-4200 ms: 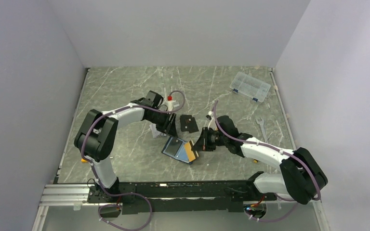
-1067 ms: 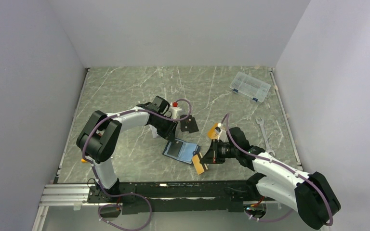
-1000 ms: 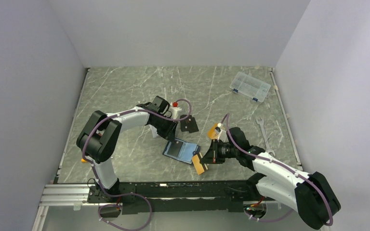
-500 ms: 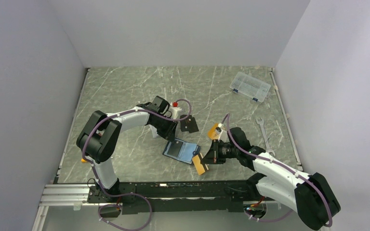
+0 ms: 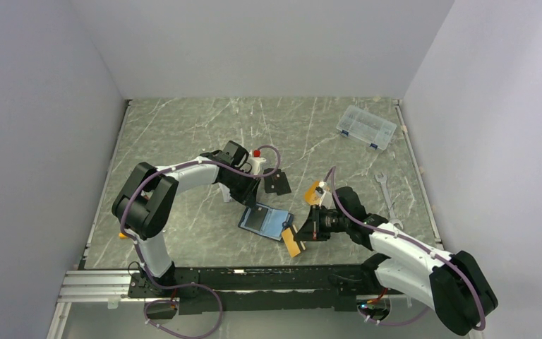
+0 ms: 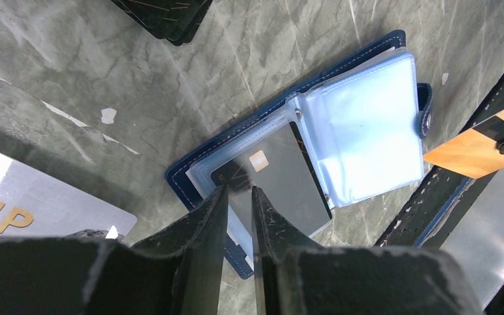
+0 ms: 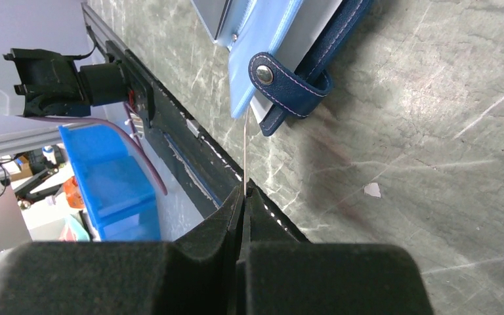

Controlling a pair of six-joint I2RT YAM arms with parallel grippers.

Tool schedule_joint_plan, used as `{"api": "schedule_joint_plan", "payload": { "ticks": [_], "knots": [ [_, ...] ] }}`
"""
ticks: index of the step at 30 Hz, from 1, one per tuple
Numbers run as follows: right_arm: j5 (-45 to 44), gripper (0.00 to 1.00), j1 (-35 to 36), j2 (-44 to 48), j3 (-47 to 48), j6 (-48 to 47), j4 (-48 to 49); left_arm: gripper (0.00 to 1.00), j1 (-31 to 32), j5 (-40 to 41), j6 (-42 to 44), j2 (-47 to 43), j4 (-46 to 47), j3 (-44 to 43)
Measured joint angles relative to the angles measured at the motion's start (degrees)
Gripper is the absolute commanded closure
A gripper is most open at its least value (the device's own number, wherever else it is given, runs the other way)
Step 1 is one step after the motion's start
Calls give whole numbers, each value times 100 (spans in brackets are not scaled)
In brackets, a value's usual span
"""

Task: Put the credit cards into the card holder
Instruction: Turn over the card slot in the card holder.

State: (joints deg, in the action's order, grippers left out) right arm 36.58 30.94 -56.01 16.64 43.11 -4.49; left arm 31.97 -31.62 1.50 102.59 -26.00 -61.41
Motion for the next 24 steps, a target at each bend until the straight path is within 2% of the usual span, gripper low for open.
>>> {"api": "schedule_joint_plan", "payload": {
  "ticks": [24],
  "knots": [
    [122, 100, -4, -280, -31, 142, 540, 77, 0, -2, 0, 0, 0, 0]
  ]
}}
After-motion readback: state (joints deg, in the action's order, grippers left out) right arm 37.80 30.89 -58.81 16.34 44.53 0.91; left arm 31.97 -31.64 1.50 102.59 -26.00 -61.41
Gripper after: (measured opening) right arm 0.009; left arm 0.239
